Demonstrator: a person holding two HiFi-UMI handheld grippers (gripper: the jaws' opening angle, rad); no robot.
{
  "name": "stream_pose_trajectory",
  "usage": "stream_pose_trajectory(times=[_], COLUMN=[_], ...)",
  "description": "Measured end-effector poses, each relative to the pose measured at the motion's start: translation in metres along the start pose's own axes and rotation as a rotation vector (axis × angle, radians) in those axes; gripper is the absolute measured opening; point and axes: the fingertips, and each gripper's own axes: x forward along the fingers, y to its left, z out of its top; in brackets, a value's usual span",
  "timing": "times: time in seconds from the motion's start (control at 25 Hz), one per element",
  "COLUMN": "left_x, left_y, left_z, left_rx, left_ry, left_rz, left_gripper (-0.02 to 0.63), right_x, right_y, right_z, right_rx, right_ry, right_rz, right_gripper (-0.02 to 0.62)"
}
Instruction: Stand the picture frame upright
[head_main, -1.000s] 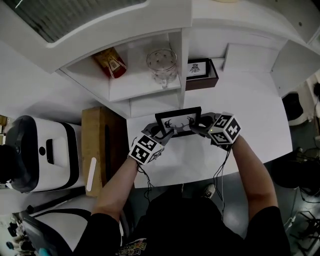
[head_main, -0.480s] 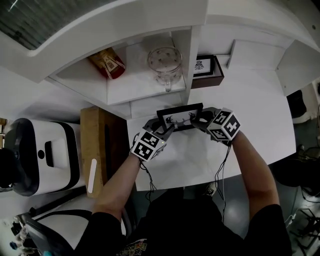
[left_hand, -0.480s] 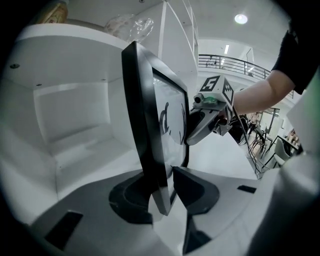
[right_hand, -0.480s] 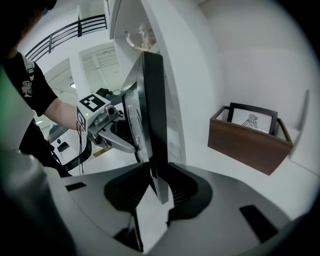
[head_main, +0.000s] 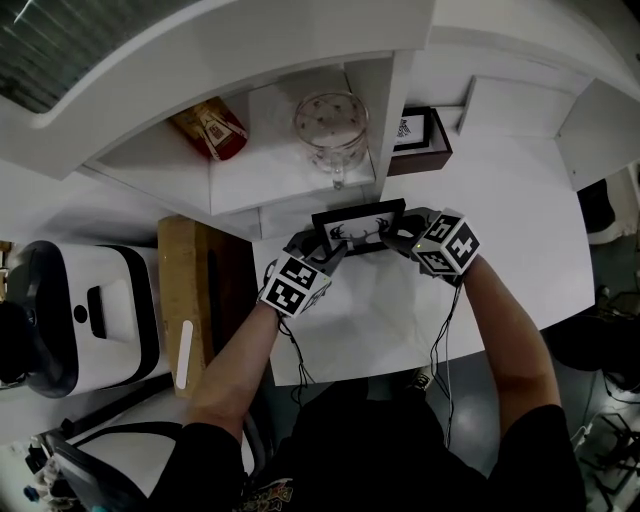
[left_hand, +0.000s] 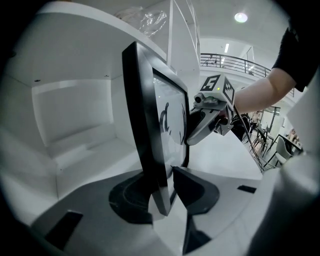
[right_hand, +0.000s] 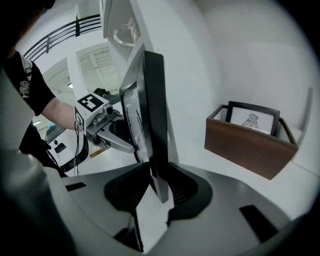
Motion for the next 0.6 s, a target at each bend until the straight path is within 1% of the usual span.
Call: stream_pose_trajectory(times=[0.32,0.6], left_x=[0.0052,0.0071], left_y=[0.008,0.0115], left_z=[-0.0017,0.0009], left_rx=[-0.023,-0.026], left_ry=[-0.002,-0.013], left_rz=[-0.004,-0.004], left_gripper=[0.13,0.13], right_x=[0.0063,0.0069], right_y=[-0.0081,-0.0108], right_z=[0.0033,0.0051], right_rx=[-0.001,0.006], right_ry=[0.003,-0.006], right_rz=[0.006,0.023], right_gripper=[0.106,0.106])
